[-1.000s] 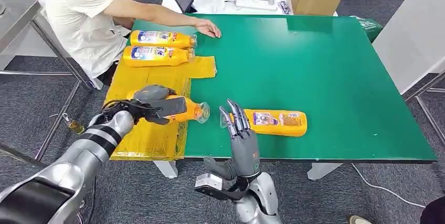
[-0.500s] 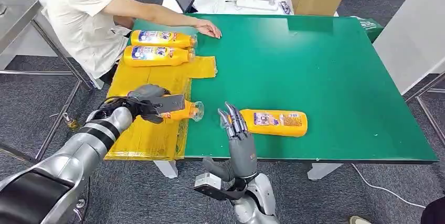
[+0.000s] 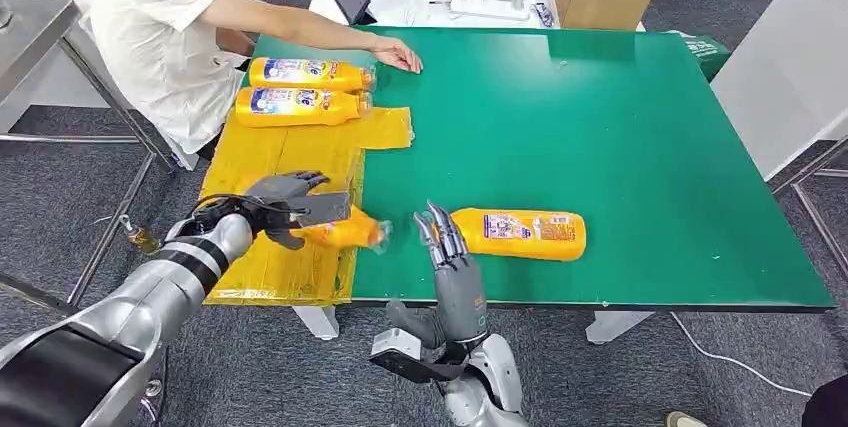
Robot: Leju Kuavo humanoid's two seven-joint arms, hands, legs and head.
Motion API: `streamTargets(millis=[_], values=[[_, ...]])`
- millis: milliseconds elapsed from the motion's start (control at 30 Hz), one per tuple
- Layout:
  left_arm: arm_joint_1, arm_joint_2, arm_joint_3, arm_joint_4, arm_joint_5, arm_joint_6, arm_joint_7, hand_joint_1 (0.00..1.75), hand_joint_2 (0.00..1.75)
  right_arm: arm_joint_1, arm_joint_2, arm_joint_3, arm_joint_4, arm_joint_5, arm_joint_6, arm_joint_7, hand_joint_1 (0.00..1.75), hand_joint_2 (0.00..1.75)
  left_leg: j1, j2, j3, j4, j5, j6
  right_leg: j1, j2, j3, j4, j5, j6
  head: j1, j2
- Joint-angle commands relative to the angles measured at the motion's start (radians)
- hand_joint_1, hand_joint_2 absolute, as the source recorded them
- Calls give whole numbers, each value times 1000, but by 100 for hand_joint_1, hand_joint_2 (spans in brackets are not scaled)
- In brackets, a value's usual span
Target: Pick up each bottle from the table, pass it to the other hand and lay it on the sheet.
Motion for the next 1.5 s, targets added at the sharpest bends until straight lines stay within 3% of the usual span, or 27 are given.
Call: streamTargets(millis=[33,633,767,933,1100,1333,1400,1467,1500], values=[[-27,-10,-47,65,7,-19,-2,0,175,-28,-18,17,81,-8,4,-2,0,0,0,1,6,-1,-2,2,1,0,6,-2,-1,-3,0,0],[11,7,-19,-22,85,15,-99,0,175,-26,-26,14,88,7,4,-2,0,0,0,2,7,-1,-2,2,1,0,7,-1,-2,-3,0,0],[166,82,58,-331,255,31,-172,0,175,-2,-28,-2,45,25,4,-2,0,0,0,2,4,-1,-1,1,0,1,3,-1,-1,-2,0,0],[166,82,58,-331,255,31,-172,0,175,-2,-28,-2,45,25,4,-2,0,0,0,3,7,-1,-3,2,1,1,6,-1,-2,-3,0,0],[323,145,95,-599,326,96,-161,0,175,21,-30,-19,21,38,4,-2,0,0,0,3,5,-1,-2,1,0,2,4,-1,-1,-2,0,0],[431,209,115,-791,346,116,-150,0,175,51,-25,-83,-23,91,4,-2,0,0,0,5,8,-1,-4,2,1,2,7,-1,-3,-3,0,0],[495,200,157,-858,408,110,-171,0,175,67,-22,-173,-59,159,4,-2,0,0,0,4,8,-1,-4,2,1,2,7,-1,-3,-3,0,0],[627,77,280,-954,641,93,-209,0,175,83,-25,-319,-141,170,4,-2,0,0,0,3,8,-1,-4,2,1,1,7,-2,-4,-3,0,0],[662,43,303,-976,711,81,-209,0,175,88,-26,-356,-172,173,4,-2,0,175,-1,2,6,-1,-3,2,0,0,5,-2,-3,-1,0,0]])
